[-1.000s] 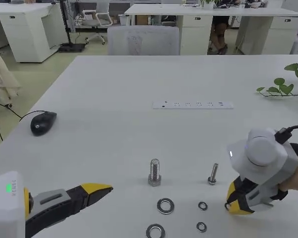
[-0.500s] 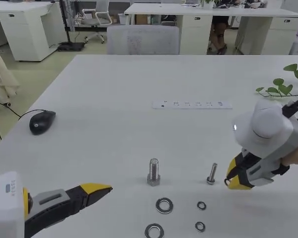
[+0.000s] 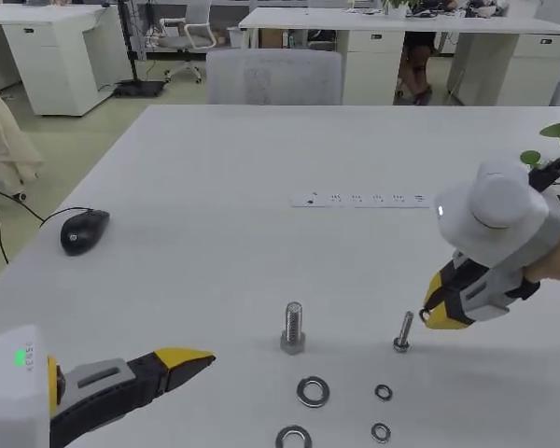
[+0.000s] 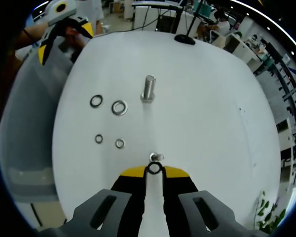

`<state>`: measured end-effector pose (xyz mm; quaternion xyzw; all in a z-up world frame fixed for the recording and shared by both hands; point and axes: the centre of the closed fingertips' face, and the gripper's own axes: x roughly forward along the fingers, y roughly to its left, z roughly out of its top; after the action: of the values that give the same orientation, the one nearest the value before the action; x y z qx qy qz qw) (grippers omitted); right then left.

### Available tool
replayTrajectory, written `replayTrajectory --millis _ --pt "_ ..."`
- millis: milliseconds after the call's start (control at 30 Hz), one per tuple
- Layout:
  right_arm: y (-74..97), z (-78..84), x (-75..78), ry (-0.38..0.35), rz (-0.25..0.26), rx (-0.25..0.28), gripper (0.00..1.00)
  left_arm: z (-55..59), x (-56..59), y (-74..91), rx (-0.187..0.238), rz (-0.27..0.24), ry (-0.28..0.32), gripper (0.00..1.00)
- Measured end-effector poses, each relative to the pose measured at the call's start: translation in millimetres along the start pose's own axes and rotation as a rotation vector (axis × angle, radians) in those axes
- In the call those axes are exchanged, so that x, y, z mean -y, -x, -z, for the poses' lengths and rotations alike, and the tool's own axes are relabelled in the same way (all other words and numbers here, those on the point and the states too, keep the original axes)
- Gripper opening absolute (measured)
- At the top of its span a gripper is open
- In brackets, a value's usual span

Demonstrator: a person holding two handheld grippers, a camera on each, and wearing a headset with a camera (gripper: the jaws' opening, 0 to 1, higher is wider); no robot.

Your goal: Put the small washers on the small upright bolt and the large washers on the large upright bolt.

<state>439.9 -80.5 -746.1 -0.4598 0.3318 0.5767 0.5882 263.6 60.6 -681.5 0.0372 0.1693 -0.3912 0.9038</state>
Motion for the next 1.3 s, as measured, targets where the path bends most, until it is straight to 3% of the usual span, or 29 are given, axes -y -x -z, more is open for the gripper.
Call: replayTrajectory --millis 400,1300 --pt "-4.5 -7.4 6.2 0.016 -0.015 -0.004 0.12 -0.4 -4.2 0.8 -0.002 -0.008 0.002 0.65" --pt "-22.4 -2.8 7.1 0.015 -0.047 -0.030 0.12 3.2 -8.1 1.8 0.004 -0.021 0.016 0.65"
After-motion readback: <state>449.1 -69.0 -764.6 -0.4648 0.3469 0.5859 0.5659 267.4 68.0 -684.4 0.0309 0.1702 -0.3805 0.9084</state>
